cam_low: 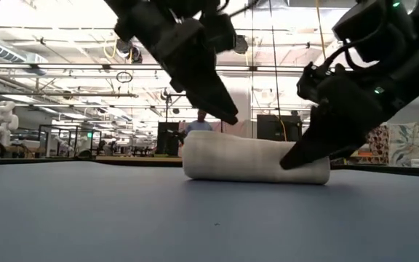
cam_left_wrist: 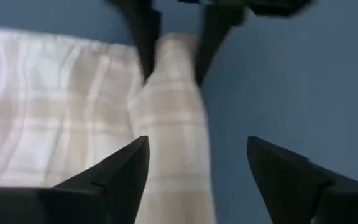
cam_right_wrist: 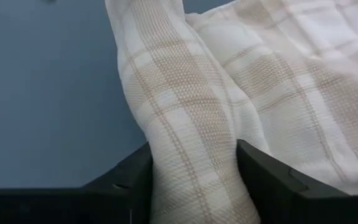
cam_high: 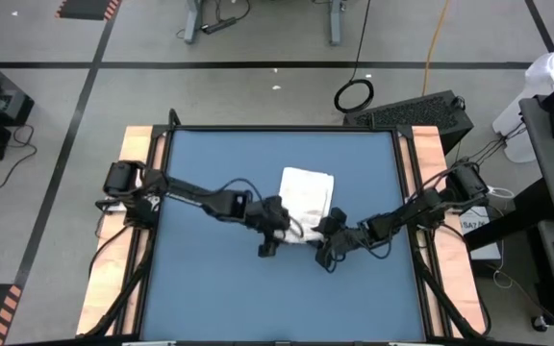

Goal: Roll towel
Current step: Roll the white towel

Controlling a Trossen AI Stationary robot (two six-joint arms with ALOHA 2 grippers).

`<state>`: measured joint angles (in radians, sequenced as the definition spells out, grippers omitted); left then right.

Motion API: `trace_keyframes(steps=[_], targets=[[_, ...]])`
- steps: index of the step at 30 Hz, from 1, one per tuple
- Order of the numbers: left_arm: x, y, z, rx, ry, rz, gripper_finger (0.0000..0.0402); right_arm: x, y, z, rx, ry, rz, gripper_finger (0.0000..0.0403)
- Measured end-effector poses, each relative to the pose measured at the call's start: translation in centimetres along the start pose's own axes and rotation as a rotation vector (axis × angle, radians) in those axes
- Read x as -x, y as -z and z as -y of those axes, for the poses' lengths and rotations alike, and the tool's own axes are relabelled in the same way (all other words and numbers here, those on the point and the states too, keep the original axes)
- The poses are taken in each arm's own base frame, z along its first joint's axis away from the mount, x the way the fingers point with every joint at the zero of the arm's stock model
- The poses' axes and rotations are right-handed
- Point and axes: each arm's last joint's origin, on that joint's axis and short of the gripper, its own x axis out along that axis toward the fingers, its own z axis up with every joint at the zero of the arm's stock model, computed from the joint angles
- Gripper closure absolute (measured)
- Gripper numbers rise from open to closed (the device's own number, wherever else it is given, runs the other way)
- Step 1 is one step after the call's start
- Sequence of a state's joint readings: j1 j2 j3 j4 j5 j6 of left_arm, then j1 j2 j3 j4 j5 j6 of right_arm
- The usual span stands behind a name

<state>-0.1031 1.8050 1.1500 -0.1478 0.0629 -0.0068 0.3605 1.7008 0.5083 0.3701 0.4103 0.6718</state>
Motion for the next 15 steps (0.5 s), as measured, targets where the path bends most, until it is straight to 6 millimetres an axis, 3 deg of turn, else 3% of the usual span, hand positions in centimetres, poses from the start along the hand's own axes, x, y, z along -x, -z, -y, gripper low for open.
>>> trace_keyframes(steps=[4,8,15], targets=[[-0.7,0.3,2.5,-0.138,-0.108,-0.013,0.0112,-0.3,-0.6,0.2,-0.076,-0.093,-0.040,0.0226],[-1.9,1.3,3.9,-0.211,-0.246,-0.059,0.0099,-0.6,-1.1,0.4,-0.152,-0.194,-0.093,0.0230],[-1.9,1.5,5.5,-0.228,-0.232,-0.049,0.0084,-1.1,-1.9,1.5,-0.272,-0.248,-0.149,0.0230]])
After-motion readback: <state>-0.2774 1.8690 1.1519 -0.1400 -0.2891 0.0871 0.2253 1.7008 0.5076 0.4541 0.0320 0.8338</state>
